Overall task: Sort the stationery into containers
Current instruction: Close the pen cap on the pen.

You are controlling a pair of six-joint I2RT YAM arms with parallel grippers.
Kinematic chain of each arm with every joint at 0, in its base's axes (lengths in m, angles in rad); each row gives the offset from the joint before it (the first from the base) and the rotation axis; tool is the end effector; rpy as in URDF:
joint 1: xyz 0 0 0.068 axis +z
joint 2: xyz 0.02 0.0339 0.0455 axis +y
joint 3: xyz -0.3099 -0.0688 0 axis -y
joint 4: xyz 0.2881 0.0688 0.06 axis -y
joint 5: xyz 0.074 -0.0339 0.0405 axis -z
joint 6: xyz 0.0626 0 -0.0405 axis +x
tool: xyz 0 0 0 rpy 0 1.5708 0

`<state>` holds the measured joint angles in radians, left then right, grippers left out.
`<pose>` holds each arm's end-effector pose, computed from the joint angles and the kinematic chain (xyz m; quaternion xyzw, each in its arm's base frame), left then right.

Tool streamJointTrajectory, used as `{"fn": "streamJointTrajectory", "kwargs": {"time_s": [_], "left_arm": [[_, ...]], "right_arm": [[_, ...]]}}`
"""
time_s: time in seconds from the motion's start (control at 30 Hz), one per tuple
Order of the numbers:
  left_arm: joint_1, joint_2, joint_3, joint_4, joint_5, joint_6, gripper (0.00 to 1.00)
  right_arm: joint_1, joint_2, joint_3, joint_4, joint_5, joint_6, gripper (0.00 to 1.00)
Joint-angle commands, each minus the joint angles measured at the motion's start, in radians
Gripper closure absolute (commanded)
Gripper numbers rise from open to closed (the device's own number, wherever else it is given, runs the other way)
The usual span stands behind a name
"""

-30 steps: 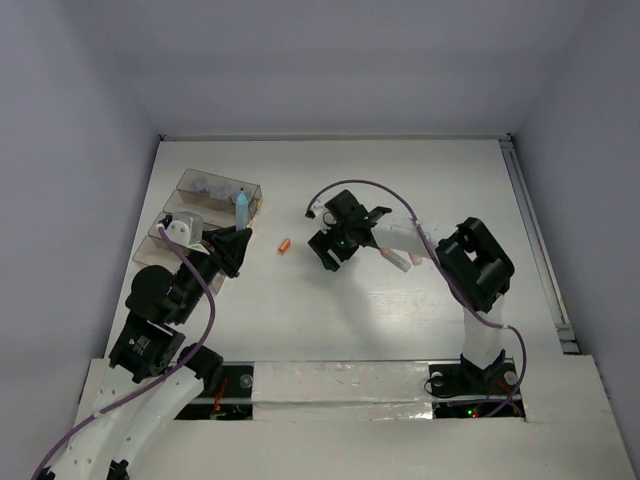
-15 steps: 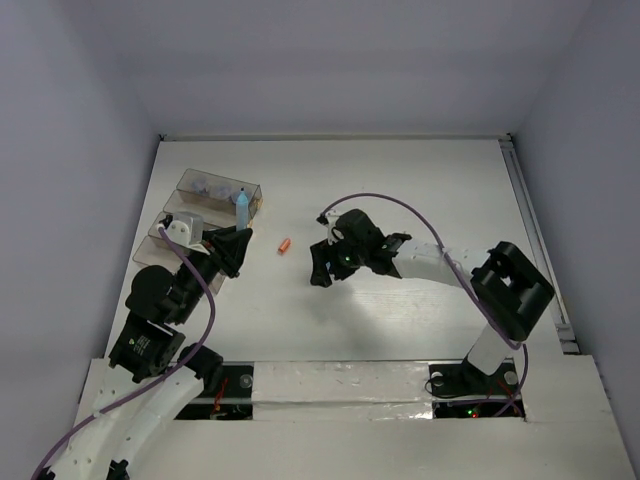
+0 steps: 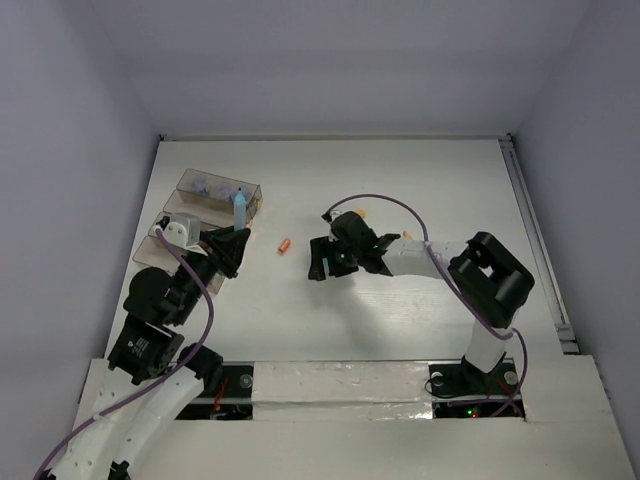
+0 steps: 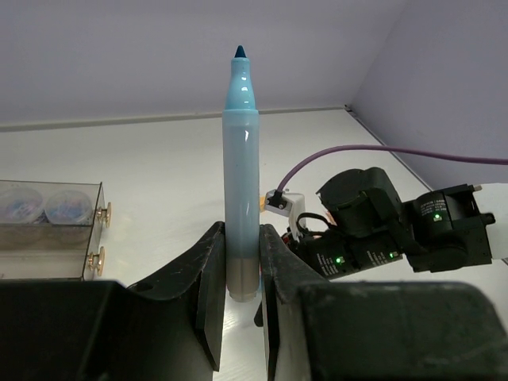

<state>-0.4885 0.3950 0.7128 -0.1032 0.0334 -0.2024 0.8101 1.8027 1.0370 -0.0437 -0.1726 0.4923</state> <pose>0.1070 -0.0593 0.4089 0.1023 0.6190 -0.2735 0.7291 0.2915 0.3219 0.1605 -0.1780 0.9082 0.2880 0.2459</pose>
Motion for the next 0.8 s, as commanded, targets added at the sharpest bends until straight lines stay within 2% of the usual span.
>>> {"fn": "streamJointTrajectory", "kwargs": {"time_s": [0.0,0.37,0.5,0.63,0.77], "left_arm": [[0.007,-0.008,-0.003,0.039,0.005,0.001,1.0],[0.007,-0.012,-0.003,0.037,-0.006,0.001,1.0],[0.007,-0.016,-0.003,0.036,-0.009,0.001,1.0],[0.007,-0.013,-0.003,0.037,-0.006,0.001,1.0],[0.007,-0.01,-0.003,0.037,0.002,0.0,1.0]], "right_arm": [[-0.025,0.03,0.037,0.033,0.065,0.023,0.22],[-0.058,0.113,0.169,-0.056,0.139,-0.035,0.25],[-0.058,0.141,0.221,-0.157,0.209,-0.06,0.27],[-0.058,0.152,0.264,-0.251,0.242,-0.093,0.37],[-0.036,0.188,0.345,-0.349,0.281,-0.133,0.37]]}}
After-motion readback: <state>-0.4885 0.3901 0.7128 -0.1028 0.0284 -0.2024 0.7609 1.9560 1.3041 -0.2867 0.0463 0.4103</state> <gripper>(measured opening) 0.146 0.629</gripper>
